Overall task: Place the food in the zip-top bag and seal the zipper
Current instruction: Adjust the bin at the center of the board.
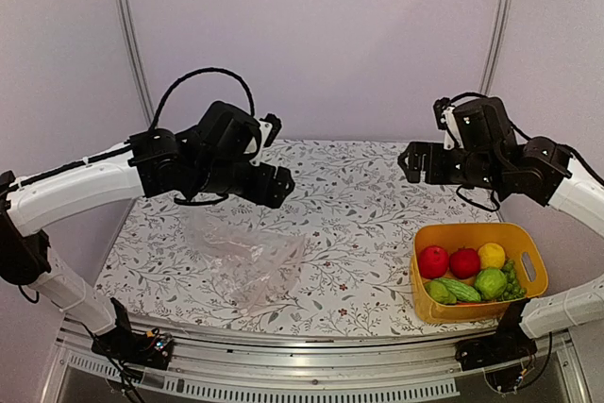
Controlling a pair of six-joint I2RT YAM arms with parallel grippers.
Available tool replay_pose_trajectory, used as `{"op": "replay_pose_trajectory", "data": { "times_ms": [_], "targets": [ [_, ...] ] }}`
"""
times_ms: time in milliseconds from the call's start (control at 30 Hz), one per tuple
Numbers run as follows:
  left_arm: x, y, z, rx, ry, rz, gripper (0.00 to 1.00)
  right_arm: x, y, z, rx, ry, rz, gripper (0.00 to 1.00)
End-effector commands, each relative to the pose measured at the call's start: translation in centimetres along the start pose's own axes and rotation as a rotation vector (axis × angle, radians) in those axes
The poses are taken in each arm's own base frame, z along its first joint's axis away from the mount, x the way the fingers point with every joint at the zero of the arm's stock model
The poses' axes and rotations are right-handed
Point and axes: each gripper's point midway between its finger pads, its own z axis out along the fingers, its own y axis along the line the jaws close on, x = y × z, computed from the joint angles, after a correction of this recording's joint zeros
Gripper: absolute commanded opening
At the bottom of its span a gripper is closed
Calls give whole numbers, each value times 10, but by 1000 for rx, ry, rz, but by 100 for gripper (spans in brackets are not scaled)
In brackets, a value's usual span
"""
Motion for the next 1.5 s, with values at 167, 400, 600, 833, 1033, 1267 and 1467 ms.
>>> {"op": "replay_pose_trajectory", "data": {
  "times_ms": [167, 400, 600, 833, 1033, 1267, 1467],
  "targets": [
    [16, 7, -6, -41, 25, -22, 86, 28, 8, -27, -135, 81, -25, 98],
    [20, 13, -6, -72, 25, -25, 85, 125, -11, -5, -40, 432, 86, 88],
    [29, 15, -5, -74, 44, -43, 85, 163, -31, -14, 61, 562, 172, 80],
    [36, 18, -3, -82, 56, -58, 85, 185, -34, -4, 86, 622, 174, 73],
    [36, 16, 0, -79, 56, -61, 85, 180, -26, 15, 98, 639, 104, 60],
    [37, 19, -3, -85, 51, -72, 85, 180, -16, 38, 100, 685, -4, 39],
    [40, 23, -11, -88, 48, -80, 85, 175, -6, 53, 34, 689, -184, 26]
  ]
}}
